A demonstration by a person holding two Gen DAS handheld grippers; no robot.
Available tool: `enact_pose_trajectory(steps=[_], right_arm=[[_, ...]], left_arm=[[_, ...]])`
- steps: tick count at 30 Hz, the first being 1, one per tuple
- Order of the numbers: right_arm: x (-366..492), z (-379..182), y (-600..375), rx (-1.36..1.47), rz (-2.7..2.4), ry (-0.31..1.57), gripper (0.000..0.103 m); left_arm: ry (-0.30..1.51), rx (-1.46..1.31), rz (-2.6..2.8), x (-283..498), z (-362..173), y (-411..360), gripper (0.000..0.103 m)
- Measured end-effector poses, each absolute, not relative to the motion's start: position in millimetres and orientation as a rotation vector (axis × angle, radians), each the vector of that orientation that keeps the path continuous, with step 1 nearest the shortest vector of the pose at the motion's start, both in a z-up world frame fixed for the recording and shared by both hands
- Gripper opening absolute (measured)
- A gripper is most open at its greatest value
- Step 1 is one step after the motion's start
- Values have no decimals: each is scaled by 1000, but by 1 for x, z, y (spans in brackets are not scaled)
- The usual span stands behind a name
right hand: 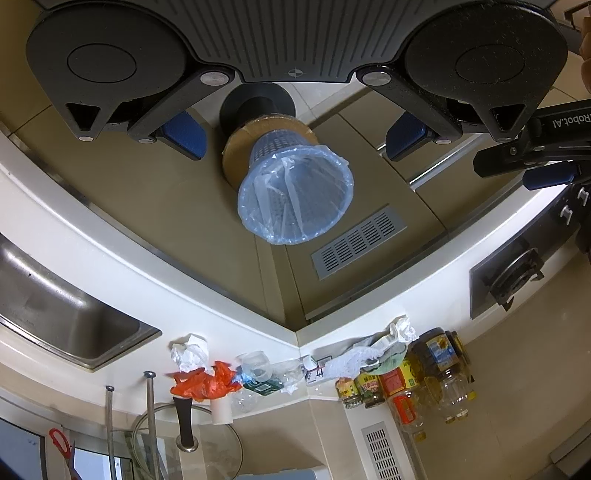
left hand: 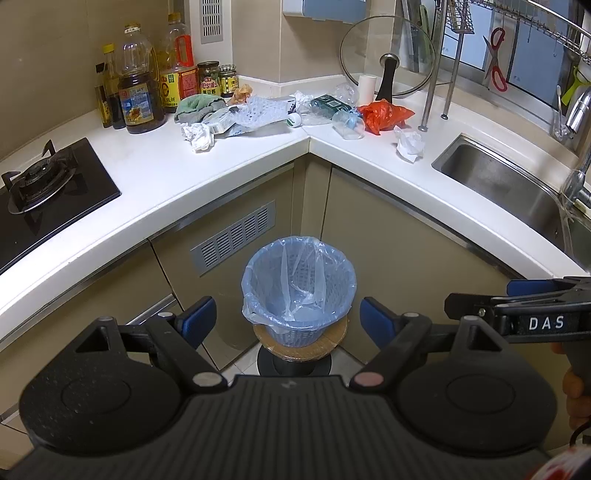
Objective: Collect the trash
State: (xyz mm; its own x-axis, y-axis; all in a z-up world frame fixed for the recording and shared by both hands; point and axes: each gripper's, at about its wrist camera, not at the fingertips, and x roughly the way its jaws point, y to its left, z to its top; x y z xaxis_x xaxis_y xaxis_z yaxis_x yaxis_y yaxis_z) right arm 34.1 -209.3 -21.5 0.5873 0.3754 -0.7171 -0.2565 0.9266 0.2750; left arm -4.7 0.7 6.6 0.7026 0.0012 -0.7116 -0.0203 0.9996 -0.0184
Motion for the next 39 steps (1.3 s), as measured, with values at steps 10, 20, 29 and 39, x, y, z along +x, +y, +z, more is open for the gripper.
enact_pose_trajectory(steps=[10, 20, 29, 39], right_arm=[[41, -21, -216, 158, 366, 873, 103], [41, -22, -218, 158, 365, 871, 103], [41, -23, -218, 158, 364, 870, 103], [44, -23, -220, 160, 361, 872, 103]], left_arm=[[792, -21, 8, -2, 7, -5, 84], [791, -21, 5, 1, 6, -6, 84], [790, -21, 5, 2, 5, -6, 84], [791, -20, 3, 3, 5, -7, 84]])
